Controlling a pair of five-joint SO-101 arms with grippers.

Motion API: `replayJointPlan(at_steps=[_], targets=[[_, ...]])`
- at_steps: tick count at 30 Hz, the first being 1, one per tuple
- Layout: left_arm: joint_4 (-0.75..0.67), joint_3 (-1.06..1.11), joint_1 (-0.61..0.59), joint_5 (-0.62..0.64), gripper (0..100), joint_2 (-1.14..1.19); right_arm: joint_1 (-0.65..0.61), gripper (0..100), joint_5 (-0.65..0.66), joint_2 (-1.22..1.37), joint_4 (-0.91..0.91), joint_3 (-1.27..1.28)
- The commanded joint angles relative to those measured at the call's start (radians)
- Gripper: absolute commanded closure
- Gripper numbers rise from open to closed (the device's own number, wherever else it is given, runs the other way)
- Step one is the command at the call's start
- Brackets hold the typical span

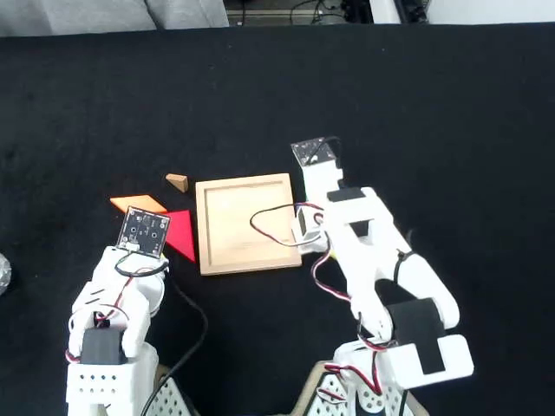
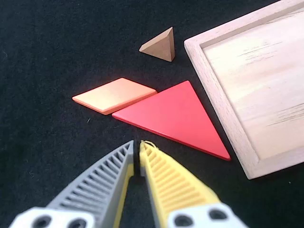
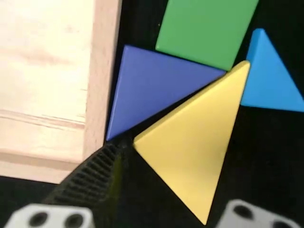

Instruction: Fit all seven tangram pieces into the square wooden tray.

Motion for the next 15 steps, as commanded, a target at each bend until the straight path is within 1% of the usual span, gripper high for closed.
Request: replayJointPlan(at_steps=[1,5,10,12,15], targets=[[-0.003,0.021,-0.007,-0.005,97,-0.002,0.003,78.6,-0.009,-0.001,0.006,-0.042],[-0.003,0.021,-0.007,-0.005,97,-0.002,0.003,86.0,-0.009,-0.001,0.008,-0.041],[-0.003,0.021,-0.007,-0.005,97,-0.002,0.011,86.4,-0.002,-0.010,0.015,-0.041],[-0.003,0.021,-0.007,-0.005,97,-0.002,0.028,86.4,0.000,-0.033,0.060,-0.059],[-0.003,0.021,-0.007,-0.005,97,-0.002,0.052,86.4,0.002,-0.131,0.178,-0.124]])
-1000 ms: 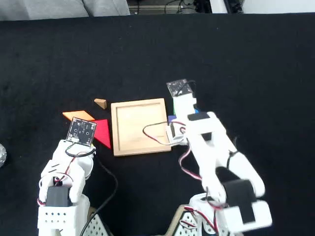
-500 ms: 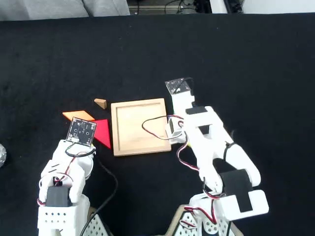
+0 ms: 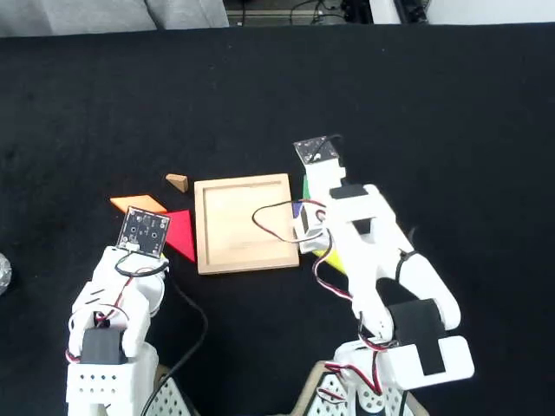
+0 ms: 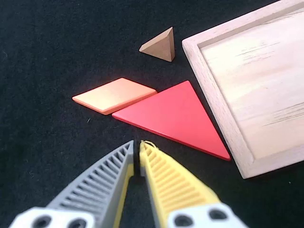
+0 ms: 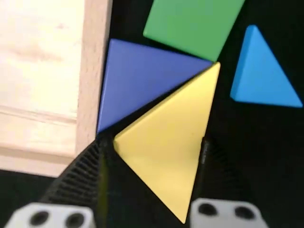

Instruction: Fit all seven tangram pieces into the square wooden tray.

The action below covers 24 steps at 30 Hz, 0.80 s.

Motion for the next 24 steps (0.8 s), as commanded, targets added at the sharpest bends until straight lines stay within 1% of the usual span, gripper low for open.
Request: replayJointPlan(at_steps=[1,5,9,11,15,20,22,23,24], targets=[[-0.003,0.021,-0.007,-0.005,97,-0.002,0.037,86.4,-0.002,-0.154,0.126,-0.108],[-0.003,0.021,-0.007,-0.005,97,-0.002,0.017,86.4,-0.003,-0.329,0.244,-0.196],[-0.003,0.021,-0.007,-0.005,97,-0.002,-0.066,86.4,-0.012,-0.426,0.282,-0.228],[-0.003,0.021,-0.007,-0.005,97,-0.002,-0.130,86.4,-0.035,-0.427,0.281,-0.222],[-0.003,0.021,-0.007,-0.005,97,-0.002,-0.252,86.4,-0.140,-0.377,0.281,-0.217],[-0.003,0.021,-0.007,-0.005,97,-0.002,-0.376,86.5,-0.175,-0.277,0.158,-0.211],[-0.003,0.021,-0.007,-0.005,97,-0.002,-0.411,86.5,-0.138,-0.229,0.126,-0.219],[-0.003,0.021,-0.007,-0.005,97,-0.002,-0.427,86.5,-0.080,-0.206,0.124,-0.226],[-0.003,0.021,-0.007,-0.005,97,-0.002,-0.446,86.5,0.017,-0.185,0.127,-0.237]])
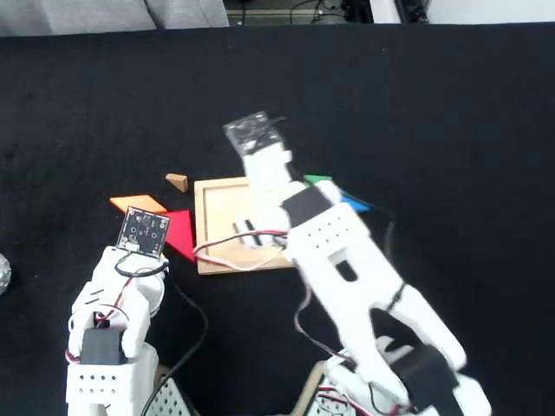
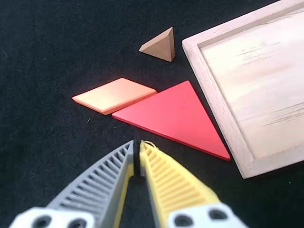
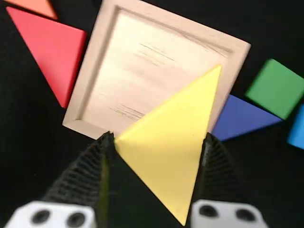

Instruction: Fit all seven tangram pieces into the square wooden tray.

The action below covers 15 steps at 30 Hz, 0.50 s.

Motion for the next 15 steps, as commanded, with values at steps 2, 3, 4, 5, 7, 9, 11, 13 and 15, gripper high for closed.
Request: replayJointPlan(at_steps=[2,3,4,5,7,9,11,13,15], targets=[[-0.003,0.021,-0.007,-0.005,97,-0.002,-0.089,86.4,0.414,0.073,-0.029,-0.074],[-0.003,0.021,-0.007,-0.005,97,-0.002,-0.097,86.4,0.554,0.091,-0.029,-0.074],[-0.003,0.021,-0.007,-0.005,97,-0.002,-0.095,86.4,0.671,0.110,-0.029,-0.073],[-0.003,0.021,-0.007,-0.005,97,-0.002,-0.092,86.4,0.772,0.122,-0.038,-0.074],[-0.003,0.021,-0.007,-0.005,97,-0.002,-0.061,86.4,0.887,0.142,-0.086,-0.085],[-0.003,0.021,-0.007,-0.005,97,-0.002,-0.035,86.4,0.908,0.165,-0.157,-0.104],[-0.003,0.021,-0.007,-0.005,97,-0.002,-0.029,86.4,0.911,0.194,-0.206,-0.120],[-0.003,0.021,-0.007,-0.005,97,-0.002,-0.029,86.4,0.934,0.229,-0.201,-0.151],[-0.003,0.021,-0.007,-0.005,97,-0.002,-0.032,86.4,0.961,0.260,-0.155,-0.177]])
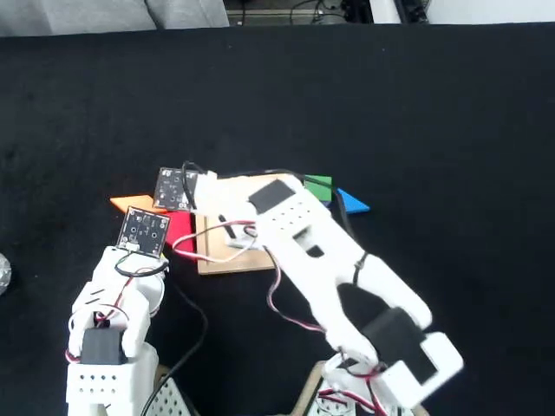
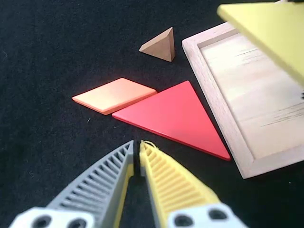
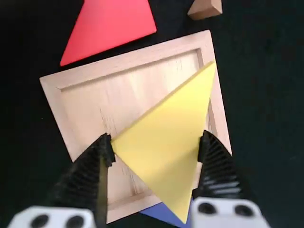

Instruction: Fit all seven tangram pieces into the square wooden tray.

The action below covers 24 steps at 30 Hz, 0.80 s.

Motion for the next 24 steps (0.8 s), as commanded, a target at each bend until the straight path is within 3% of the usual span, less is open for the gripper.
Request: replayJointPlan(at_steps=[1,6,12,14,16,18,20,24], targets=[[-0.003,0.021,-0.007,-0.005,97,-0.002,0.011,86.4,0.064,0.018,0.049,-0.087],[0.021,0.021,-0.005,-0.005,97,-0.005,0.041,86.4,0.204,0.024,0.164,-0.130],[0.021,0.021,-0.012,-0.005,97,-0.006,0.055,86.4,0.199,0.033,0.101,-0.151],[0.023,0.001,-0.067,-0.006,97,-0.008,0.057,86.4,0.178,0.033,0.075,-0.154],[0.025,-0.048,-0.197,0.009,97,-0.009,0.063,86.4,0.160,0.035,0.052,-0.151],[0.015,-0.059,-0.289,0.089,97,-0.011,0.064,86.4,0.158,0.056,0.048,-0.153],[0.014,-0.067,-0.326,0.167,97,-0.011,0.066,86.4,0.160,0.096,0.040,-0.165],[0.006,-0.067,-0.335,0.178,97,-0.011,0.066,86.4,0.158,0.200,0.055,-0.229]])
